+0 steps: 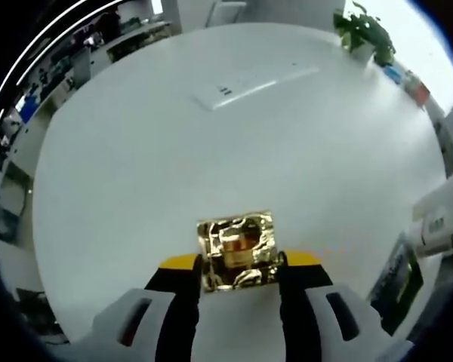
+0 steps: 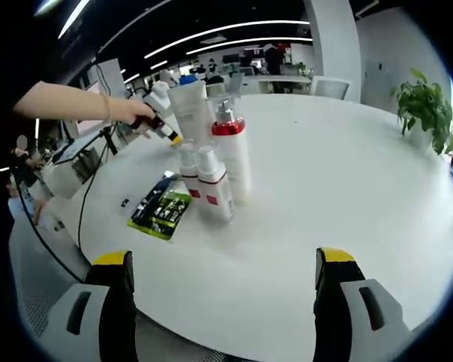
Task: Arrange the skincare products in the storage area until every visible bottle or jar stands upright without overlapping.
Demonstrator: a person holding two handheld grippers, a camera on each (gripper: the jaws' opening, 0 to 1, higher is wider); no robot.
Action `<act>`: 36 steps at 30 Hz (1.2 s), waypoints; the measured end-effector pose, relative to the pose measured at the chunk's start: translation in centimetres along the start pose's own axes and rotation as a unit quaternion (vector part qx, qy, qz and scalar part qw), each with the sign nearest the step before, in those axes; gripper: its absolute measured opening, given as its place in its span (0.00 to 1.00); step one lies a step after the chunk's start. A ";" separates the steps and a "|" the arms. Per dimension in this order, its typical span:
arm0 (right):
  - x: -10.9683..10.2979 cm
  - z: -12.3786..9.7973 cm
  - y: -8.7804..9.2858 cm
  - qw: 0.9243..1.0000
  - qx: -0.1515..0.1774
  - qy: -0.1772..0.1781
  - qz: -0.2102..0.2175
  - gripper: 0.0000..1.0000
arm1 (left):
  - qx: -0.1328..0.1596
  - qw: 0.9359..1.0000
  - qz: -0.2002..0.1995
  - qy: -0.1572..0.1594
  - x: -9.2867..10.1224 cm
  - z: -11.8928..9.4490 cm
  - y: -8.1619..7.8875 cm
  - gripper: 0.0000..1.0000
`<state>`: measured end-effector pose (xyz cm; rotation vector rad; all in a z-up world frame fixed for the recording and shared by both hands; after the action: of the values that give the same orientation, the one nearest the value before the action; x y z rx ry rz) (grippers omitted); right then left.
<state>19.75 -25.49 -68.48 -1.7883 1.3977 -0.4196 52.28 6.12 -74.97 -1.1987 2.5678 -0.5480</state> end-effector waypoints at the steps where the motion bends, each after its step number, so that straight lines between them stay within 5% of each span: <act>1: 0.0 0.0 0.0 1.000 0.000 0.000 0.000 0.99 | 0.001 1.000 -0.001 -0.002 -0.1 -0.1 0.0 0.44; 14: -0.2 0.0 -0.2 1.000 0.002 -0.004 -0.005 0.99 | 0.009 1.000 -0.013 -0.021 -0.9 -1.5 0.7 0.41; 17: -0.4 0.0 -0.2 1.000 0.004 -0.005 -0.006 0.99 | 0.026 0.998 -0.038 -0.039 -1.5 -2.2 0.7 0.03; 18: -0.4 0.0 -0.3 1.000 0.005 -0.004 -0.006 0.99 | 0.035 0.997 -0.045 -0.045 -1.6 -2.5 0.6 0.07; 19: -0.4 -0.1 -0.3 1.000 0.006 -0.003 -0.006 0.99 | 0.034 0.997 -0.041 -0.048 -1.7 -2.5 0.7 0.23; 21: -0.4 -0.1 -0.4 1.000 0.008 -0.003 -0.005 0.99 | 0.022 0.999 -0.039 -0.015 -0.9 -1.9 1.0 0.37; 25: -0.3 -0.1 -0.4 1.000 0.008 -0.005 -0.008 0.99 | 0.018 0.999 -0.024 -0.036 -0.5 -2.3 1.5 0.30; 31: 0.0 -0.1 -0.2 1.000 0.008 -0.005 -0.005 0.99 | 0.015 0.999 -0.023 -0.025 -0.3 -1.9 1.2 0.35; 36: 0.0 0.0 -0.2 1.000 0.008 -0.006 -0.004 0.99 | 0.029 1.000 -0.009 -0.007 1.6 -2.3 0.4 0.49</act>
<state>19.85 -25.49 -68.30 -1.7813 1.3757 -0.4223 50.14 5.64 -73.18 -1.2032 2.5147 -0.6106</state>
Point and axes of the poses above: the point that each gripper's makers call its tool centre point, and the gripper's own axes: z roughly forward along the fingers, x roughly to its right, y roughly out of its underside, the point moved 2 cm from there along -z, roughly backward along the fingers, and after that the axes turned 6 degrees about z, right-handed, at the moved point
